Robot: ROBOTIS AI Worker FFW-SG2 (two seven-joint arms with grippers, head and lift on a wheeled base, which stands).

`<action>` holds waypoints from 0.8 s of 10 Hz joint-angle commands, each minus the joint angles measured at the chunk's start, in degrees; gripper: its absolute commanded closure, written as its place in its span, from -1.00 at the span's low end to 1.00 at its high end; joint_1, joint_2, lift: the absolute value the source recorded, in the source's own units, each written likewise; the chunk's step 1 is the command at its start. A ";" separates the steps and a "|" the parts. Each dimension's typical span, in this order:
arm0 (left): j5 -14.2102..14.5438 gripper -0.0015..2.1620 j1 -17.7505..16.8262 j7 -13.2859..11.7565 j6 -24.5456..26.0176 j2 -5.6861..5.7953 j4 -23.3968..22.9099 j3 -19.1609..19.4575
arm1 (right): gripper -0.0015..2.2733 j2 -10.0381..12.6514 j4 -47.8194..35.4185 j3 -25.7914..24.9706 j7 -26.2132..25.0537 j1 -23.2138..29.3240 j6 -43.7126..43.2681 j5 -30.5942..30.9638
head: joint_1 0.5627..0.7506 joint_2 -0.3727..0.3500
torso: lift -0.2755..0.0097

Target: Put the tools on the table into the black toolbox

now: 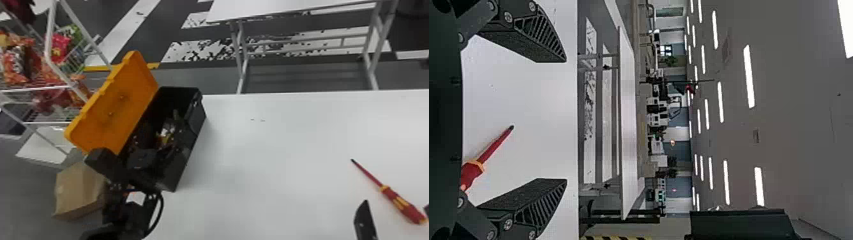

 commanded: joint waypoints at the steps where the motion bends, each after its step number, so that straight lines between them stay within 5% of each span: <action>1: -0.83 -0.97 1.81 0.28 -4.20 -0.08 1.13 -1.68 | -0.85 0.09 -1.00 -2.19 1.64 0.08 2.38 -0.08 | 0.41 0.99 | 0.41; 7: -4.08 -0.97 7.61 6.17 -27.05 1.33 9.92 -8.71 | -0.85 1.32 -8.47 -10.54 11.40 -2.73 26.29 -1.05 | 0.41 0.76 | 0.41; 8: -4.87 -0.97 8.57 6.26 -27.22 1.68 10.10 -9.33 | -0.85 1.41 -9.44 -11.86 12.80 -3.96 30.86 -1.40 | 0.41 0.70 | 0.41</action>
